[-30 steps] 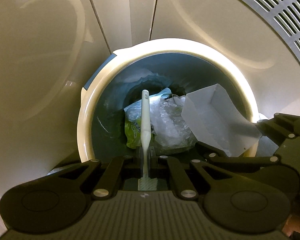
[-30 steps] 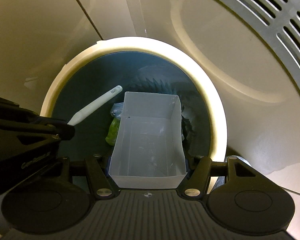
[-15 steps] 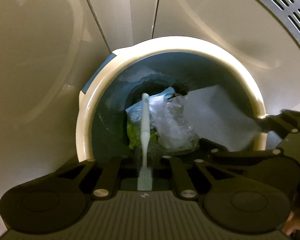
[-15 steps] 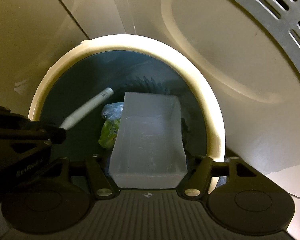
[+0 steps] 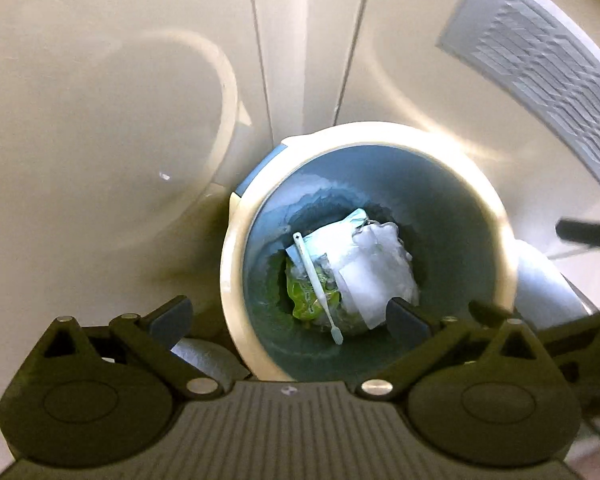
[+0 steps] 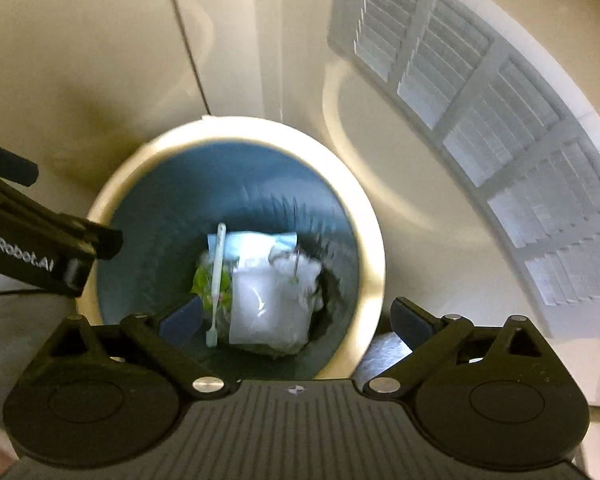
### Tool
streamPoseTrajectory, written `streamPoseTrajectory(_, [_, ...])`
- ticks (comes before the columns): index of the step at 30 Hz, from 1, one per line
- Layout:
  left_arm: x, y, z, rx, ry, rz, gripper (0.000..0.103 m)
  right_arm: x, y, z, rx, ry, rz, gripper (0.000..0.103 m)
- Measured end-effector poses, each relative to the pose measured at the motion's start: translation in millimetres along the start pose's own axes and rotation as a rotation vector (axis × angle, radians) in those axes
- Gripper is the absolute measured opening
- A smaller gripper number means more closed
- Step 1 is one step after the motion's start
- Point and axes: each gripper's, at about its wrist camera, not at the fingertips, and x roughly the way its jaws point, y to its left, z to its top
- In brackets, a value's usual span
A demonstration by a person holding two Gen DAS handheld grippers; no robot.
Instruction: Collect trash
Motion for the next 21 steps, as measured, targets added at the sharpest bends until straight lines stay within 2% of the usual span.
streamPoseTrajectory(4, [-36, 5, -26, -0.025, -0.049, -0.004, 0.103, -38, 7, -17, -0.020, -0.093, -0.019, 0.102])
streamPoseTrajectory(8, [-61, 5, -51, -0.047, -0.097, 0.033, 0.103, -65, 12, -34, 0.000, -0.174, -0.045, 0.102])
streamPoseTrajectory(16, [-81, -7, -87, -0.022, -0.156, 0.076, 0.103, -99, 11, -56, 0.050, -0.216, -0.032, 0.103])
streamPoseTrajectory(21, [-100, -11, -100, -0.010, -0.229, 0.092, 0.103, -117, 13, -68, 0.074, -0.252, -0.035, 0.103])
